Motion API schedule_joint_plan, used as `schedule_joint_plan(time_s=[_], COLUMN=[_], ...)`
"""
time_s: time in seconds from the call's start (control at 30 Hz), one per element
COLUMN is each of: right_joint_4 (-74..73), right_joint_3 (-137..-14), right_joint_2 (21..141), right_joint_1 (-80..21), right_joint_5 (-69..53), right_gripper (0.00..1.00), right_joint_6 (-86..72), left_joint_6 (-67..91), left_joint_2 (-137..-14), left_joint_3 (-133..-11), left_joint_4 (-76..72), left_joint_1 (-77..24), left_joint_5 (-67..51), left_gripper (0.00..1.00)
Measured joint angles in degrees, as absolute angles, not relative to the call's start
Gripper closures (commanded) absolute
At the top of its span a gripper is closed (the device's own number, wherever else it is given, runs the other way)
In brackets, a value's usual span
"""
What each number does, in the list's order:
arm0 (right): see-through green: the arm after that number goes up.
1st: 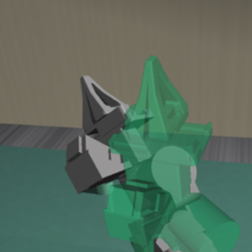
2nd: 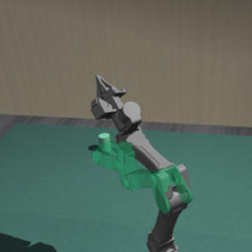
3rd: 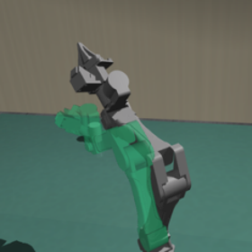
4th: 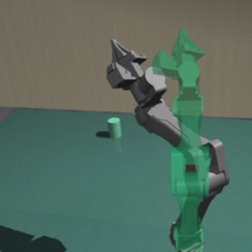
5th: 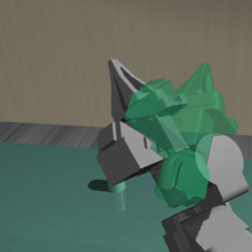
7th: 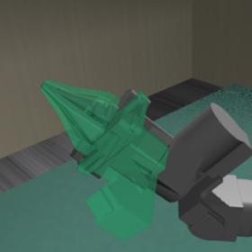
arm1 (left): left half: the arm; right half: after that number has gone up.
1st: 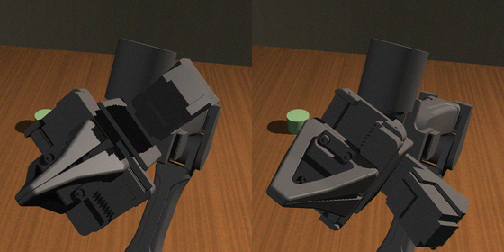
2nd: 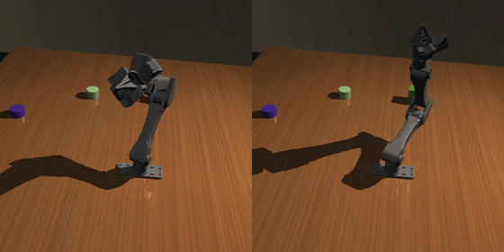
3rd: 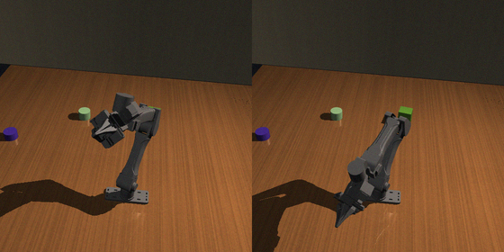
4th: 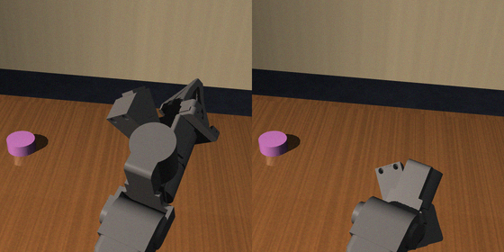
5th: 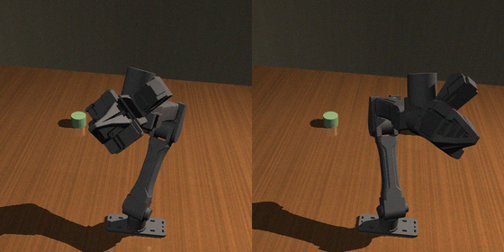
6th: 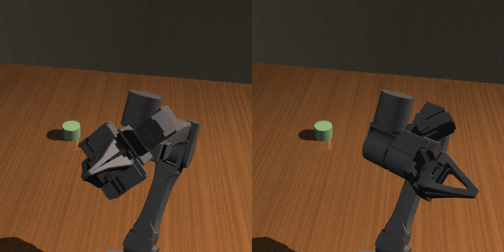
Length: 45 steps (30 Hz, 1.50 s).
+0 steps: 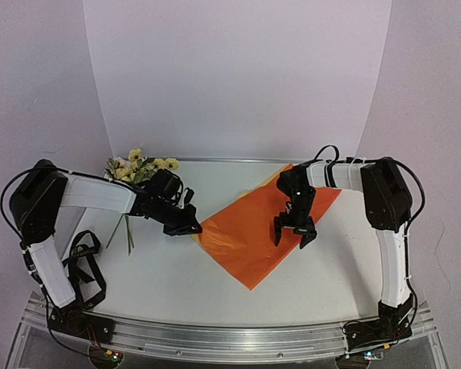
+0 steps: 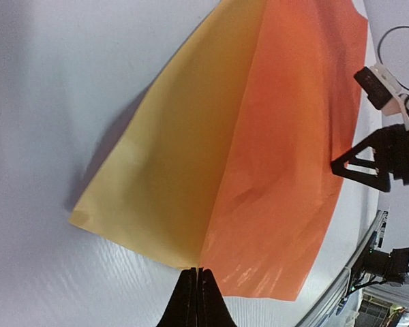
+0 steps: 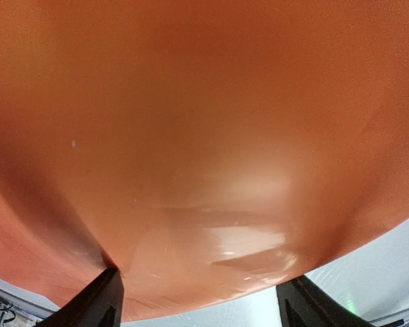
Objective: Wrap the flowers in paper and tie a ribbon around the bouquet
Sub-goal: Pick up the corner of the folded wrapping paper at the center of the board, then pass from the left arm to the right
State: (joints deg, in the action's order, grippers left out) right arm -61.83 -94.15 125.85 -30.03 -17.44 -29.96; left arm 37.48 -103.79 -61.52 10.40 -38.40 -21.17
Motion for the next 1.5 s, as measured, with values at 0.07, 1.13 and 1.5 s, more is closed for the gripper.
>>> schedule_joint_plan(time_s=[0.07, 1.13, 1.5], right_joint_4=[-60.99, -42.23, -39.38], right_joint_3=[-95.64, -64.16, -64.32], right_joint_2=[126.29, 92.23, 80.75], right_joint_1=[-30.89, -28.26, -33.34], right_joint_5=[-17.38, -4.18, -6.82], right_gripper=[0.07, 0.14, 0.02], right_joint_6=[-30.67, -50.81, -50.77], left_joint_6=[37.12, 11.11, 9.21], left_joint_2=[-98.47, -88.53, -92.37], left_joint_3=[-59.25, -61.33, -65.29], left_joint_4=[10.38, 12.7, 13.57], left_joint_1=[-38.52, -63.45, -66.32], left_joint_5=[-19.47, -19.16, -22.84], left_gripper=[1.0, 1.0, 1.0])
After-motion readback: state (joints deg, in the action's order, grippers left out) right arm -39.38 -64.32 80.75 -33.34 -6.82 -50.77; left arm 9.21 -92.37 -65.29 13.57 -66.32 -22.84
